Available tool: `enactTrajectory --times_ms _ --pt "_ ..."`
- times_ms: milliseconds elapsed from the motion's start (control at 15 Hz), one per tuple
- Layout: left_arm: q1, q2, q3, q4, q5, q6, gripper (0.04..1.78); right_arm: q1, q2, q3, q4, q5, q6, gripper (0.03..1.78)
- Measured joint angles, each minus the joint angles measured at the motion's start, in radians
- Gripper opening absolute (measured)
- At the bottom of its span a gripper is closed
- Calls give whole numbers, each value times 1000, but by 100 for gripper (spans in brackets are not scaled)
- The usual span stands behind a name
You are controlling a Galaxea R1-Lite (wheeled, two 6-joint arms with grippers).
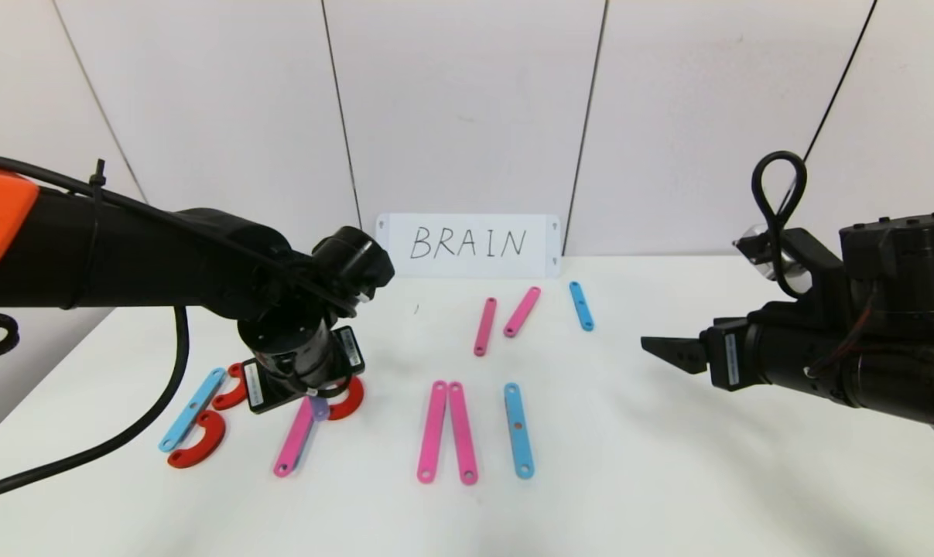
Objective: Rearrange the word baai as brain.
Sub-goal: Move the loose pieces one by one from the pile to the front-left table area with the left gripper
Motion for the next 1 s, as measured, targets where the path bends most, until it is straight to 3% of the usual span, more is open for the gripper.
enactTrajectory --times_ms 267,1000 --pt "-53 -19 121 -99 -2 -51 28 1 4 0 0 0 0 173" --pt "-107 19 184 -99 11 -127 28 1 6 0 0 0 0 173"
